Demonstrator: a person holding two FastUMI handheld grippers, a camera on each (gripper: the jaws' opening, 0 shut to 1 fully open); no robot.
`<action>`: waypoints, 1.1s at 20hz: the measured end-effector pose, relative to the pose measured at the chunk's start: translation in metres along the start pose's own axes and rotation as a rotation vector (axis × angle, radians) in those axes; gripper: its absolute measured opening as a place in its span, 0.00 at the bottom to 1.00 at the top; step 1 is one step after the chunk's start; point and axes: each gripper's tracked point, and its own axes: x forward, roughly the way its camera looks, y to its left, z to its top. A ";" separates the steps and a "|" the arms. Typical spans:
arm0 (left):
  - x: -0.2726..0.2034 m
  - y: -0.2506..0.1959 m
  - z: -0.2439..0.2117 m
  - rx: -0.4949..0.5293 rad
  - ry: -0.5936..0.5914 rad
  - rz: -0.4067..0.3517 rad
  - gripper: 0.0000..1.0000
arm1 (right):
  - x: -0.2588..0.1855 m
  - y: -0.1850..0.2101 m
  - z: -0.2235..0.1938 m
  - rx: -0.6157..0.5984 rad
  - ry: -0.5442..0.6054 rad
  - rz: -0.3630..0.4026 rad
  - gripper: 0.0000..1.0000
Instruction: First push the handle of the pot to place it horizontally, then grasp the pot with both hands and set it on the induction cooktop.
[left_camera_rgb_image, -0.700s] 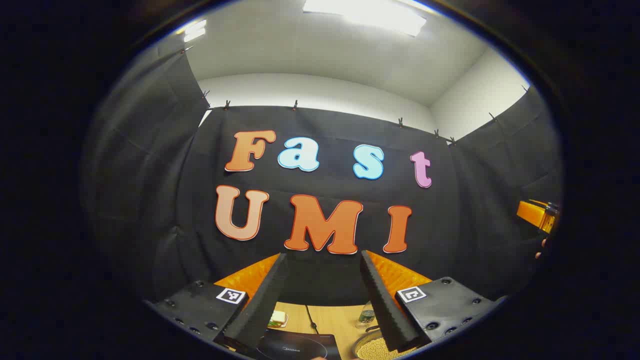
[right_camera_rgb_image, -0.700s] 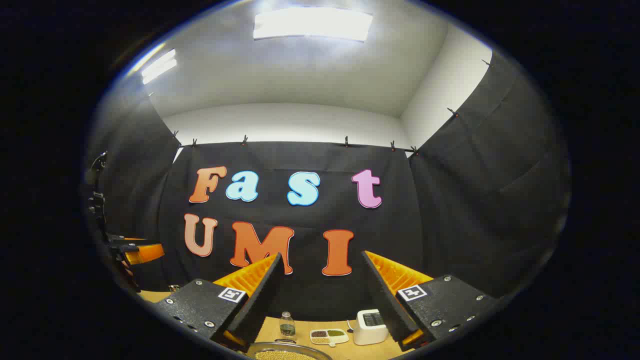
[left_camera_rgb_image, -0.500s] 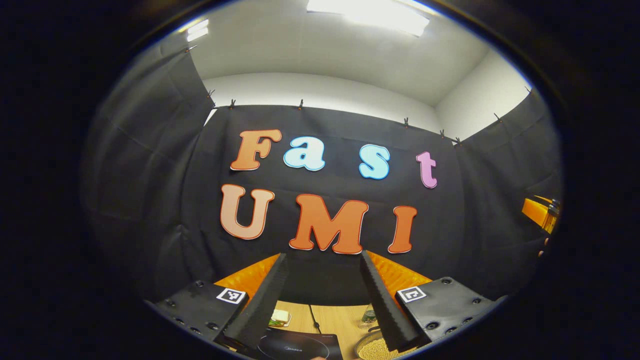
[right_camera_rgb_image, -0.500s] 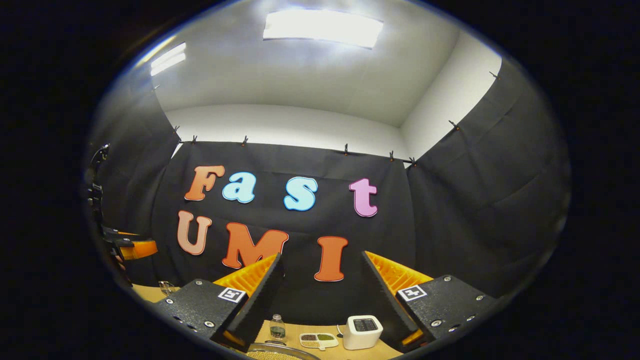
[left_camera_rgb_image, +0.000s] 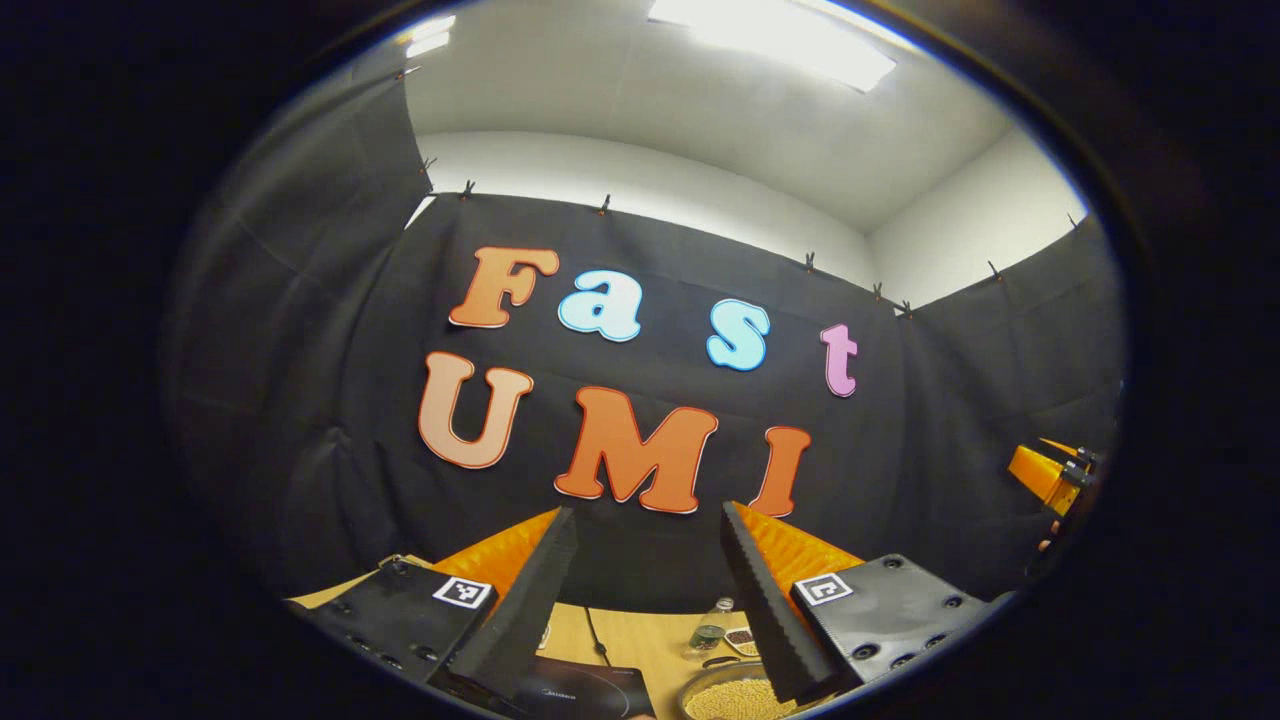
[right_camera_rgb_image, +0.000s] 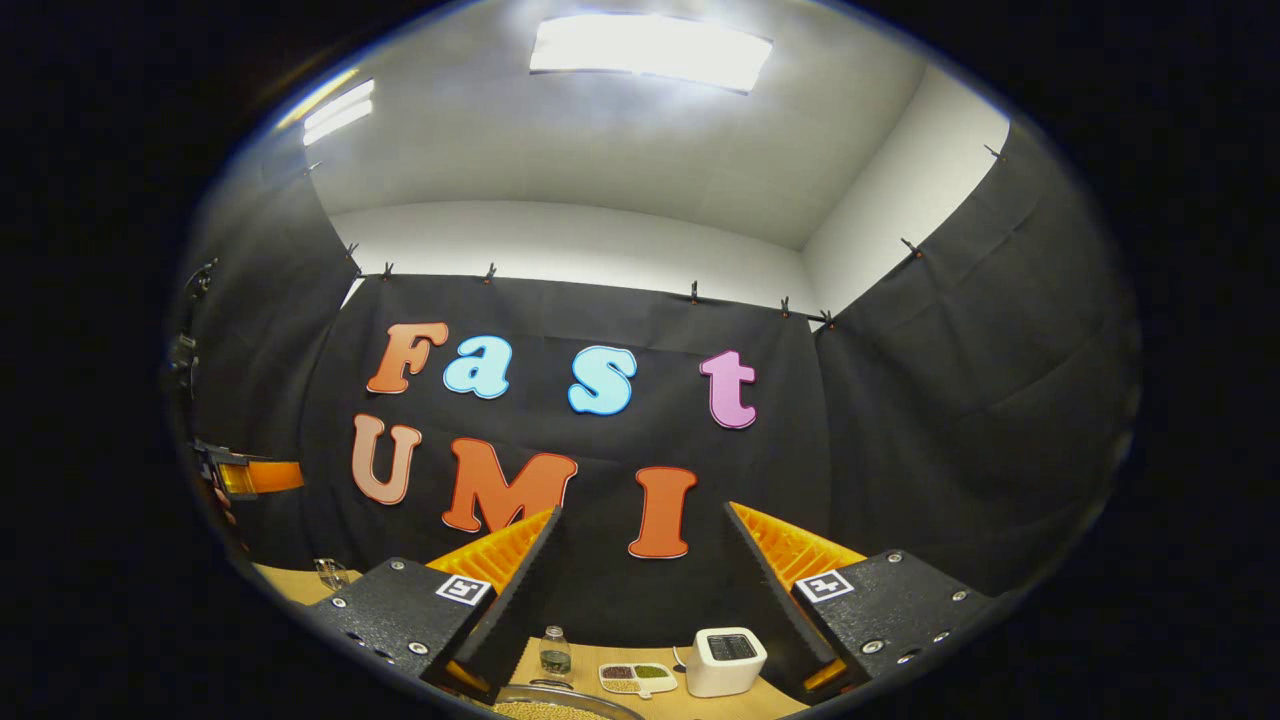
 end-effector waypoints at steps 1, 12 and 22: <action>0.003 0.007 0.004 0.006 0.000 0.017 0.92 | -0.001 0.002 0.002 0.004 0.000 0.008 0.95; -0.012 0.004 0.012 0.081 -0.028 0.048 0.92 | -0.017 0.011 -0.024 0.033 0.051 0.065 0.95; -0.023 -0.008 0.005 0.143 -0.039 0.043 0.92 | -0.039 0.027 -0.081 0.034 0.178 0.112 0.95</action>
